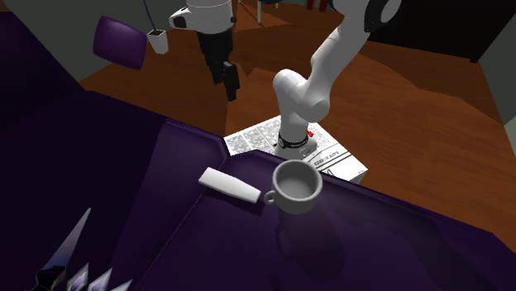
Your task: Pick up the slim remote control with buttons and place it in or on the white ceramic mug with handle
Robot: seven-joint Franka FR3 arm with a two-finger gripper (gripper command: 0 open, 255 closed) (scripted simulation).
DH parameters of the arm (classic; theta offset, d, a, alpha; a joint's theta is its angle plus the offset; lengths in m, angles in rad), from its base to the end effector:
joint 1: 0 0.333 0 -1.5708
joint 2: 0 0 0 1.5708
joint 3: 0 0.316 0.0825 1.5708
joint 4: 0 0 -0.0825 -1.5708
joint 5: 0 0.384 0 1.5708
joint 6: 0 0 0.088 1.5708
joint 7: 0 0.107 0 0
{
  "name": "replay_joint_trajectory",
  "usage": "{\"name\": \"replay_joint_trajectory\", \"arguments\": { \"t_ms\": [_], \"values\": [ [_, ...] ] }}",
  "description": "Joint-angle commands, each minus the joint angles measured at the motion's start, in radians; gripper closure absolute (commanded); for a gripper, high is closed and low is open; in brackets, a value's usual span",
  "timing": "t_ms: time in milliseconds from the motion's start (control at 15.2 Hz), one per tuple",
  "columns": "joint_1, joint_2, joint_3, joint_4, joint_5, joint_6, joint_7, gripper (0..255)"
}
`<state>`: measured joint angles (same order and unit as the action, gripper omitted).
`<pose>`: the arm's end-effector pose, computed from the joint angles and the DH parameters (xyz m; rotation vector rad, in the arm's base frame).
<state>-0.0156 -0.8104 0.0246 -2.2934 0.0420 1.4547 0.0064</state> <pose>0.2881 0.0103 0.6169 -3.1174 0.0016 0.0445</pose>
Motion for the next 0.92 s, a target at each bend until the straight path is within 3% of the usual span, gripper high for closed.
{"name": "replay_joint_trajectory", "arguments": {
  "t_ms": [0, 462, 858],
  "values": [
    [0.0, 0.0, 0.0, 0.0, 0.0, 0.0, 0.0, 0],
    [-0.065, -0.036, 0.153, -0.223, 0.11, 0.204, 0.333, 0],
    [-0.111, 0.022, 0.304, -0.351, 0.212, 0.408, 0.616, 0]
  ]
}}
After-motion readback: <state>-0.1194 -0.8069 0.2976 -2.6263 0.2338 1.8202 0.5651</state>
